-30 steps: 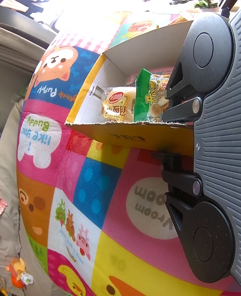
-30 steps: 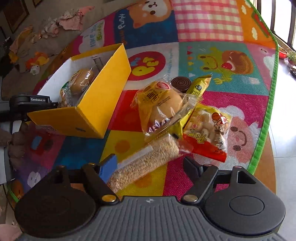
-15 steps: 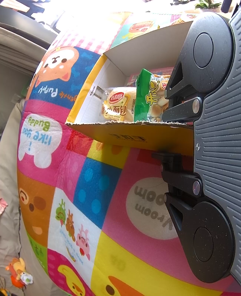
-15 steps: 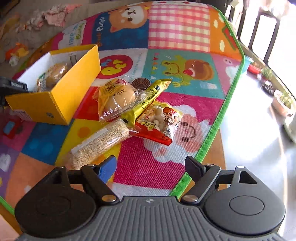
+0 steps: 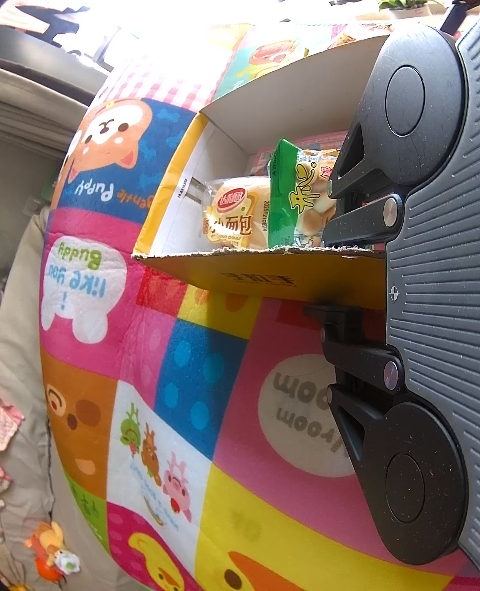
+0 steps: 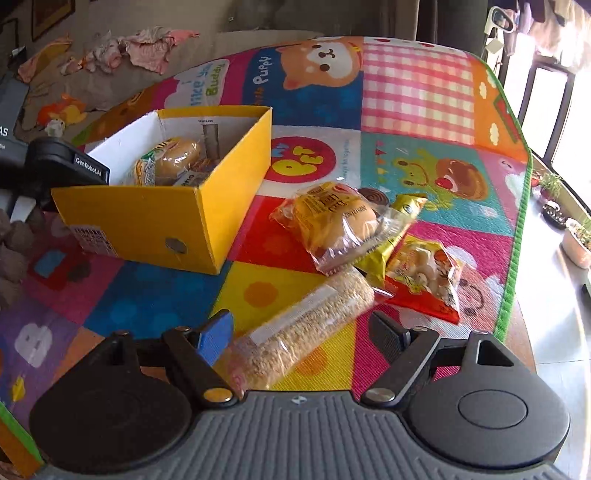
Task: Organize objects
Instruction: 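Reach the right gripper toward the wrapped bread bun on the mat, then grasp the wrapped bread bun with the right gripper and lift it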
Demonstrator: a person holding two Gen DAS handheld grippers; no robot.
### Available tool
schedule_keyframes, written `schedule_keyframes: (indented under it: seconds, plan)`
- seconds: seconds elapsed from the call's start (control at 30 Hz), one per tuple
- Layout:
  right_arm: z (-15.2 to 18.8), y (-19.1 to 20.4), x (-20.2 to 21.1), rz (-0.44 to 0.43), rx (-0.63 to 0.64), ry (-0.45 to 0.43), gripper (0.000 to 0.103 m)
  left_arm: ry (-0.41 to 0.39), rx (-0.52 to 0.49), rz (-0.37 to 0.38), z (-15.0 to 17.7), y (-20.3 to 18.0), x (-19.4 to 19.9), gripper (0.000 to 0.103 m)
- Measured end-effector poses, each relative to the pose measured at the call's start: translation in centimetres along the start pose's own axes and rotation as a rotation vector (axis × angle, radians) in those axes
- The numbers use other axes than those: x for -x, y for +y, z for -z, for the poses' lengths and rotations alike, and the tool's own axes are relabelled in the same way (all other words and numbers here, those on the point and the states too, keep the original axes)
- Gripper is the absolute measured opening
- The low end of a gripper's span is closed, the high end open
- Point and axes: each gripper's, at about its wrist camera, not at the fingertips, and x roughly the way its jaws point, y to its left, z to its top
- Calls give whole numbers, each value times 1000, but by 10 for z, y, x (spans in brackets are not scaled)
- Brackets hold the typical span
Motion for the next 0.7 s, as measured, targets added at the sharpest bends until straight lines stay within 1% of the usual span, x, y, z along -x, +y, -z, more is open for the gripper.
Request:
schedule_keyframes:
  seconds: [0.07,0.17,0.2,0.23,0.3,0.33,0.37,0.43,0.47,0.53,0.57,0.63,0.7]
  plan:
    - [12,-11,8,9,-24,0,82,-1,6,1,0,0,-1,15]
    - [25,-26,22,94,-44,-11,82,-3,6,4,0,1,0,15]
    - [28,-32,27,98,-64,-18,82,-3,4,5,0,1,0,15]
    - [29,-40,32,56,-107,-24,82,-1,2,5,1,1,0,15]
    - [28,-53,39,-67,-201,-40,81,1,0,3,0,1,0,16]
    - [26,-54,42,-90,-208,-59,80,3,-1,3,0,1,0,15]
    - [23,-50,43,-82,-181,-80,80,4,-2,3,0,1,0,15]
    - [16,-38,40,-37,-86,-107,79,4,-4,4,0,1,0,15]
    - [12,-33,36,-26,-42,-112,79,4,-3,3,0,1,0,15]
    - [5,-30,27,-17,-7,-101,77,6,-2,1,0,0,-1,16]
    - [0,-29,23,-25,7,-99,74,8,-1,0,0,0,-1,15]
    - [-12,-27,18,-59,17,-109,74,9,0,0,0,0,-1,16]
    - [-27,-30,12,-112,-17,-120,74,8,0,1,0,0,-1,15]
